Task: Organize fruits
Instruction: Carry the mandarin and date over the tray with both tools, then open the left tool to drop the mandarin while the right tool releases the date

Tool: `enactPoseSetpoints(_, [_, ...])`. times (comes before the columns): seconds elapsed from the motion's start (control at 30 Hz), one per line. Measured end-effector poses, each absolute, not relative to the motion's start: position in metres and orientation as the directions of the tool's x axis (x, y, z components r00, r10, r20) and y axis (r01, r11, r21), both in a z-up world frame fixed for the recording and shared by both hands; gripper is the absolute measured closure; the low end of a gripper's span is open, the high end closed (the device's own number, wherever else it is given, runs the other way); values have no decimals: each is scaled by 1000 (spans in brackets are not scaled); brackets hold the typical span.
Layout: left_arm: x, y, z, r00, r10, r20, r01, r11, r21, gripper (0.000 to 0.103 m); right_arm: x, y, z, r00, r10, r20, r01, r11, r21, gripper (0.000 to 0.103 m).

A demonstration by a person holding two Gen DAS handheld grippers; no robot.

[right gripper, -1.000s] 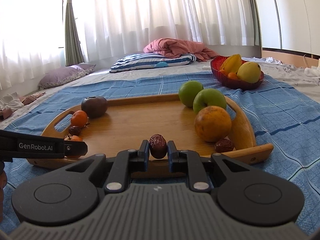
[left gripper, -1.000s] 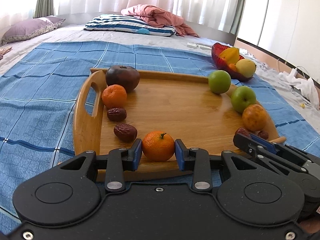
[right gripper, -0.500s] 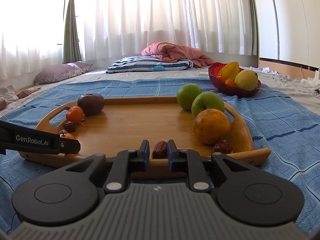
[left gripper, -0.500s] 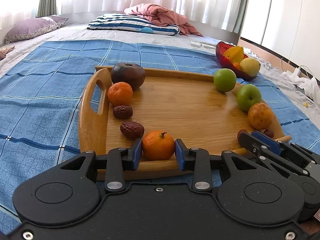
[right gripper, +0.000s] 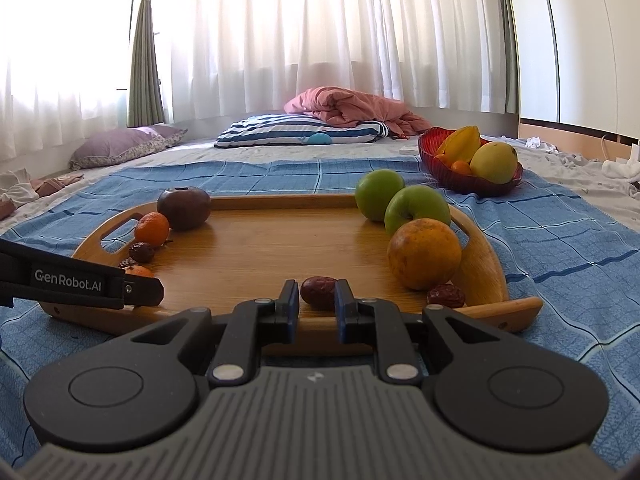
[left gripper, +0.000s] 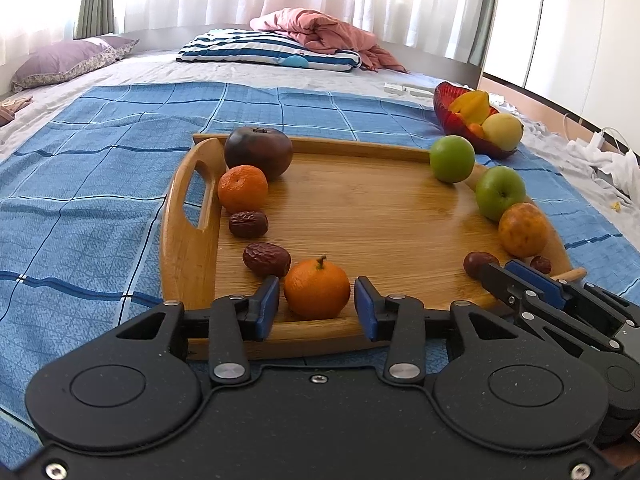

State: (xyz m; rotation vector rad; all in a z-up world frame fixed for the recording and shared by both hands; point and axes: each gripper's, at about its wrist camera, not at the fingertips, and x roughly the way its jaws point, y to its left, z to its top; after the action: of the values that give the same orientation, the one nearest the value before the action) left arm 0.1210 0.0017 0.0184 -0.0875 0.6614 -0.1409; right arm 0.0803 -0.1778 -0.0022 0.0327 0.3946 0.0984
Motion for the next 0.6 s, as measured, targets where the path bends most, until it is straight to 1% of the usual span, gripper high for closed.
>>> enactPoseSetpoints(0.17, [121, 1, 19, 782, -153, -605, 100, 988, -120, 59, 80, -177, -2, 920, 102, -379, -90, 995, 50, 80])
enactPoseSetpoints(0.27, [120, 0, 19, 783, -151, -604, 99, 988, -119, 52, 80, -177, -2, 920, 103, -378, -91, 995, 50, 76])
enactPoseSetpoints(0.4, [117, -2, 20, 788, -140, -599, 95, 990, -106, 44, 79, -177, -3, 923, 103, -371, -92, 995, 48, 62])
enactPoseSetpoints(0.47, [116, -2, 20, 790, -137, -598, 92, 990, -104, 38, 78, -177, -3, 924, 103, -367, -92, 995, 46, 61])
enactPoseSetpoints(0.53, [114, -1, 21, 791, -145, -595, 98, 989, -111, 27, 77, -176, -3, 926, 101, -363, -93, 995, 41, 57])
enactPoseSetpoints(0.6, [112, -2, 22, 793, -147, -592, 105, 989, -105, 27, 76, -175, -4, 928, 100, -358, -95, 995, 33, 54])
